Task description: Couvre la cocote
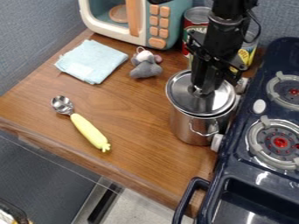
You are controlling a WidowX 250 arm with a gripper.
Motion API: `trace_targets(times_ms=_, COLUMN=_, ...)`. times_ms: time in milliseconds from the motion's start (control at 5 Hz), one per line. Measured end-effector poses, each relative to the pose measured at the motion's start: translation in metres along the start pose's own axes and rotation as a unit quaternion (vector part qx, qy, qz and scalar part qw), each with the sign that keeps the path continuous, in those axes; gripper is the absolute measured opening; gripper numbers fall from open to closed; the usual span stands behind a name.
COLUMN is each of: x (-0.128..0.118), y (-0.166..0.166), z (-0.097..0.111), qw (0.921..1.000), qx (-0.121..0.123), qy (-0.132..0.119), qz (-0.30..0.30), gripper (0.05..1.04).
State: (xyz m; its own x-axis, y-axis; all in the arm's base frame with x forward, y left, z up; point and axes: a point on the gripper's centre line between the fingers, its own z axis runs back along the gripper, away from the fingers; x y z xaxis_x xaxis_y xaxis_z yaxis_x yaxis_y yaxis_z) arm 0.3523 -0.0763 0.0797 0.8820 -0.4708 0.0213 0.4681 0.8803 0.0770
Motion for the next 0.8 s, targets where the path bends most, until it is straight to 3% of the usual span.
trace_targets(times_ms=400, x=0.0002, y=-0.0011, z=-0.0019, qw=1.0000, qx=0.002, qy=0.002, qz=0.000, gripper=0.274)
trace_targets(times_ms=800, x=-0.0019, y=-0.0065, z=-0.0016, qw=0.9996, qx=-0.028, qy=-0.004, qz=-0.002, gripper=0.274)
